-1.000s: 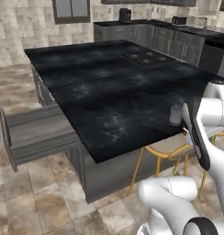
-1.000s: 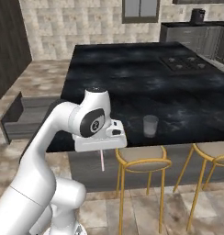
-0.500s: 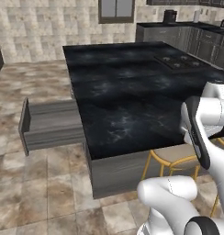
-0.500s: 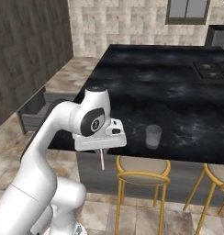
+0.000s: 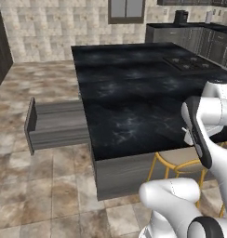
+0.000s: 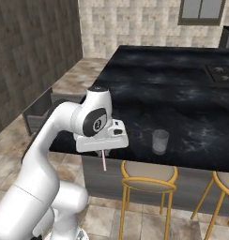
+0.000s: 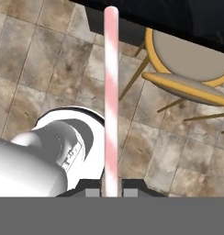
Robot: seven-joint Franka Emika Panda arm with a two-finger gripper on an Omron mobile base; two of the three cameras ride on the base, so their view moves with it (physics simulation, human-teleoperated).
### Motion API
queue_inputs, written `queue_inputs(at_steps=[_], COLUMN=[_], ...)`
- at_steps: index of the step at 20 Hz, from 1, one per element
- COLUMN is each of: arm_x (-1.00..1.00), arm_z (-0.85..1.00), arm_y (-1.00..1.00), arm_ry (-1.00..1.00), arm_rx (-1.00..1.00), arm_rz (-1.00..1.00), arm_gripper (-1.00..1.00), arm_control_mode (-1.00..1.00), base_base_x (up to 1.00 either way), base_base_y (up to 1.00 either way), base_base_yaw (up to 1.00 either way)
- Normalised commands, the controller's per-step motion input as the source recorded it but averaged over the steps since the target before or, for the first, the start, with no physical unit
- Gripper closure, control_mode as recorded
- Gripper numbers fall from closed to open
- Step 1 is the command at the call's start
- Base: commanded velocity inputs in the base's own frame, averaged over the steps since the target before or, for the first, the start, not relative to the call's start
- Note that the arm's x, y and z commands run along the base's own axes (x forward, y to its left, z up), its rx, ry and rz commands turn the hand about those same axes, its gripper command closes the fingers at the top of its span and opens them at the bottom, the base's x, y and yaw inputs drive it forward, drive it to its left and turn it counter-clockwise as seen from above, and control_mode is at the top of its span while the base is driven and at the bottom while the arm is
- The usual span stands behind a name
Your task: Take a straw from the drawer in front and place it inside the glass cup on the dining counter.
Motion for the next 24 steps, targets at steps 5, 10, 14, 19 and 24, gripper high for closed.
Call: queue_inputs(at_steps=[5, 10, 14, 19, 24], arm_x=[0.0, 0.17, 0.54, 0.47, 0.14], arm_z=[0.0, 0.14, 0.38, 0.44, 0.5], arm_y=[0.0, -0.2, -0.43, -0.71, -0.7], arm_ry=[0.02, -0.08, -0.1, -0.14, -0.14], arm_rx=[0.01, 0.03, 0.08, 0.16, 0.26], arm_rz=[0.0, 0.0, 0.0, 0.0, 0.0], arm_gripper=[1.0, 1.0, 1.0, 1.0, 1.0], arm_control_mode=[-1.0, -1.0, -1.0, -1.0, -1.0], base_base_x=[0.06, 0.0, 0.0, 0.0, 0.0], base_base_y=[0.01, 0.0, 0.0, 0.0, 0.0], base_base_yaw=[0.0, 0.0, 0.0, 0.0, 0.0])
